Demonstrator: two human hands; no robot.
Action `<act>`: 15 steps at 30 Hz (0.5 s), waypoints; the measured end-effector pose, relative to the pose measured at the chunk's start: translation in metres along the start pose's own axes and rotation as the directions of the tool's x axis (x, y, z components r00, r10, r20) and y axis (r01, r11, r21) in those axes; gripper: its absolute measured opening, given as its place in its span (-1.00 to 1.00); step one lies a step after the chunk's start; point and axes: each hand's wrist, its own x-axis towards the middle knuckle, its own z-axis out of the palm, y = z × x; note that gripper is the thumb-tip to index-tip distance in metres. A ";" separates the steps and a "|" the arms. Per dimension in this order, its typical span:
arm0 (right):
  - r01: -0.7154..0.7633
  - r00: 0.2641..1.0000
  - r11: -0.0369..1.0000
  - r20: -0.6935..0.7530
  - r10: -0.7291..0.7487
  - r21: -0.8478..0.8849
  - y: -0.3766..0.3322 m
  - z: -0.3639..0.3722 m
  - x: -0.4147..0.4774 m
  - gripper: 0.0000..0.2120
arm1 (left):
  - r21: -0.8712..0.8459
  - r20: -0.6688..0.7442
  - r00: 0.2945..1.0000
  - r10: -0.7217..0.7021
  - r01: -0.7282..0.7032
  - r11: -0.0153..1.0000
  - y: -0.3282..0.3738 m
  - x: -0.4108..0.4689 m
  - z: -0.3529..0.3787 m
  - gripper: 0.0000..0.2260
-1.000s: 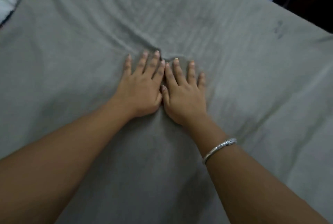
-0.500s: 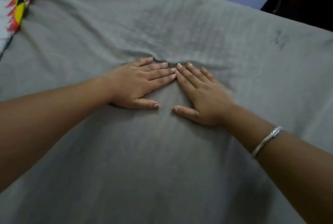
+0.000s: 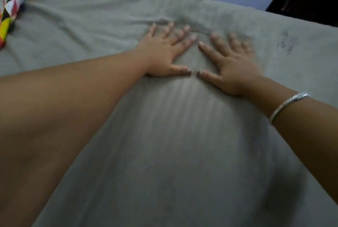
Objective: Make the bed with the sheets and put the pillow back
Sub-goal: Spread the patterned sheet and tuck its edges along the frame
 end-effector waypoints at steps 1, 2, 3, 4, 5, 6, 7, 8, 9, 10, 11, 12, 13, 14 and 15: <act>-0.123 0.992 0.992 0.019 0.123 -0.008 0.017 0.000 0.000 -0.19 | -0.014 0.004 0.988 -0.151 0.151 0.988 -0.001 0.007 -0.004 -0.18; -0.267 0.962 0.964 0.050 0.268 -0.016 0.036 -0.003 0.001 -0.18 | -0.024 0.013 0.951 -0.308 0.308 0.951 -0.001 0.015 -0.011 -0.19; -0.422 0.902 0.907 0.099 0.420 0.000 0.056 -0.010 0.000 -0.15 | -0.036 0.006 0.903 -0.430 0.430 0.902 0.001 0.023 -0.019 -0.22; -0.561 0.821 0.827 0.149 0.551 0.038 0.073 -0.018 -0.002 -0.12 | -0.074 -0.020 0.874 -0.486 0.483 0.872 0.006 0.029 -0.027 -0.25; -0.646 0.757 0.760 0.179 0.628 0.065 0.086 -0.024 -0.008 -0.10 | -0.109 -0.064 0.892 -0.447 0.439 0.892 0.014 0.035 -0.032 -0.28; -0.661 0.746 0.747 0.166 0.645 0.068 0.093 -0.027 -0.014 -0.11 | -0.107 -0.097 0.946 -0.309 0.299 0.948 0.024 0.039 -0.037 -0.30; -0.616 0.784 0.786 0.127 0.607 0.053 0.093 -0.027 -0.022 -0.13 | -0.088 -0.087 0.987 -0.135 0.128 0.988 0.038 0.040 -0.040 -0.30; -0.521 0.852 0.853 0.086 0.516 0.038 0.088 -0.023 -0.031 -0.16 | -0.067 -0.042 0.999 0.003 -0.006 0.998 0.054 0.041 -0.037 -0.31; -0.392 0.919 0.920 0.064 0.389 0.031 0.078 -0.018 -0.041 -0.18 | -0.057 0.020 0.999 0.050 -0.048 0.997 0.068 0.041 -0.032 -0.31; -0.273 0.961 0.961 0.051 0.272 0.030 0.067 -0.010 -0.051 -0.22 | -0.054 0.049 0.999 0.012 -0.010 0.998 0.080 0.044 -0.027 -0.32; -0.206 0.978 0.978 0.042 0.204 0.031 0.059 -0.002 -0.061 -0.25 | -0.053 0.036 0.997 -0.070 0.072 0.996 0.090 0.046 -0.024 -0.34; -0.202 0.979 0.979 0.033 0.201 0.036 0.055 0.005 -0.069 -0.27 | -0.056 0.004 0.989 -0.149 0.149 0.987 0.102 0.045 -0.024 -0.36; -0.255 0.967 0.966 0.032 0.254 0.050 0.055 0.008 -0.075 -0.28 | -0.071 -0.042 0.982 -0.186 0.183 0.981 0.116 0.041 -0.025 -0.38; -0.344 0.939 0.936 0.043 0.342 0.071 0.057 0.007 -0.079 -0.28 | -0.085 -0.091 0.983 -0.158 0.150 0.985 0.131 0.035 -0.025 -0.40; -0.444 0.896 0.892 0.069 0.439 0.090 0.056 0.003 -0.082 -0.27 | -0.089 -0.124 0.988 -0.096 0.086 0.992 0.147 0.025 -0.024 -0.42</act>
